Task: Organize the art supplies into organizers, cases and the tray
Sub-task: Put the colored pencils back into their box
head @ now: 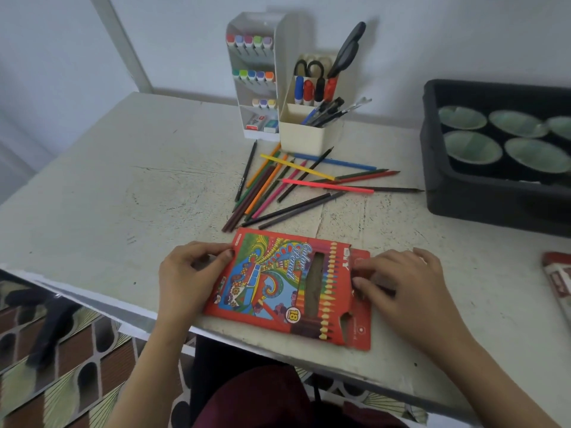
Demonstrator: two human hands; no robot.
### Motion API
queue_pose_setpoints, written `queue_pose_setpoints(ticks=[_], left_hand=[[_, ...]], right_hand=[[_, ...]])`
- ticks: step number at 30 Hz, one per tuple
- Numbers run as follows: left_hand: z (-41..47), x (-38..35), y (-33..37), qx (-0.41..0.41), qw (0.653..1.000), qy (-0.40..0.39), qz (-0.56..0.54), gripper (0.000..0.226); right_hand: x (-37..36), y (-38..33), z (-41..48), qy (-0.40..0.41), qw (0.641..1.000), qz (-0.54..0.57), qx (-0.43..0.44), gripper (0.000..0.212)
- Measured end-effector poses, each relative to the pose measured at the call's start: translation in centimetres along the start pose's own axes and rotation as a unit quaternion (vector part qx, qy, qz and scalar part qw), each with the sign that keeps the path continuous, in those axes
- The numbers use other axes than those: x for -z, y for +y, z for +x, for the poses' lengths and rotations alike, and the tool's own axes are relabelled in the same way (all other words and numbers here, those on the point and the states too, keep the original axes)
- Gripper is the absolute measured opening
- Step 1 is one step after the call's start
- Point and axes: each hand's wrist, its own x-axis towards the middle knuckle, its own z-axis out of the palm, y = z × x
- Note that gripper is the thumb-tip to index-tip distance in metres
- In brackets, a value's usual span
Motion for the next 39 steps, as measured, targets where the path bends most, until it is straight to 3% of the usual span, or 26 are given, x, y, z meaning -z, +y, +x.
queue_pose_setpoints(ticks=[8,11,18,30,39], left_hand=[[-0.1,0.1,0.0,-0.021,1.0,0.004,0.002,0.019],[0.0,0.0,-0.1,-0.024,1.0,0.003,0.007,0.02],[0.2,0.0,-0.3,-0.025,1.0,0.0,0.019,0.019],[0.2,0.1,0.0,-0.027,0.999,-0.004,0.03,0.022],[0.0,0.1,0.0,-0.027,0.999,-0.001,0.023,0.021]], right_hand=[[2.6,2.0,-3.1,-0.029,0.995,-0.026,-0.093,0.026],[3.1,2.8,-4.2,-0.002,0.995,-0.014,-0.102,0.025],[2.1,3.1,-4.2,0.054,0.997,0.015,-0.054,0.015],[-0.3,1.5,-3.8,0.046,0.999,-0.015,0.007,0.019],[-0.9,0.8,-3.8,0.034,0.998,0.033,0.042,0.018]])
